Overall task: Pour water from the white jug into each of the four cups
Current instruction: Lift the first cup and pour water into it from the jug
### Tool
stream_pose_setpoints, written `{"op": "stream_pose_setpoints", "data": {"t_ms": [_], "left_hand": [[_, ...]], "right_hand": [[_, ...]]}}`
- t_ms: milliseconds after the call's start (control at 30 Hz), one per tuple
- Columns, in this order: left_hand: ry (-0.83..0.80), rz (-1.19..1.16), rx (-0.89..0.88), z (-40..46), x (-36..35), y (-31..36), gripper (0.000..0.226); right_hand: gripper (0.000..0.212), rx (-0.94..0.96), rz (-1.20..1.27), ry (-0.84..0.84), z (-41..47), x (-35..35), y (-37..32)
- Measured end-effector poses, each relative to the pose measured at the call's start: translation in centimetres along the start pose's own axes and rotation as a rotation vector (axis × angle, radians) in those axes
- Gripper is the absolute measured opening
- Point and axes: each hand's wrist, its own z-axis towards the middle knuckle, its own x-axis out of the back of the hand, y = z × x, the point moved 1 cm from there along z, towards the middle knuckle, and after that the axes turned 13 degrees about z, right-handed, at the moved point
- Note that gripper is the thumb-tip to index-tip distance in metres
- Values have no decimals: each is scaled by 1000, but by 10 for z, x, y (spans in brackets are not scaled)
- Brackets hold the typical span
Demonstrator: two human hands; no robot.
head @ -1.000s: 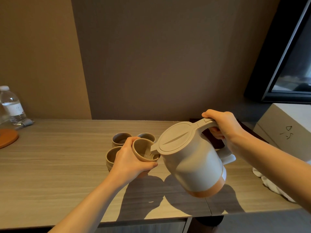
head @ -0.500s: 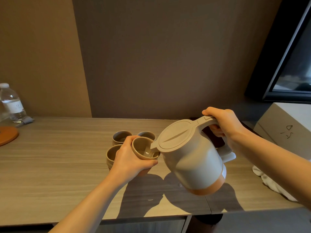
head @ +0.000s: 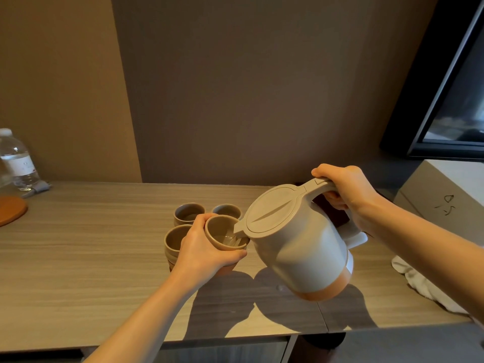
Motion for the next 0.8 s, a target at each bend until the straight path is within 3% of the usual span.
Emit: {"op": "stream_pose_setpoints", "data": {"t_ms": [800], "left_hand": [[48,-88,16,-6,-16,-2,94]], "right_hand": [[30,30,-31,29,7,2,1]]}}
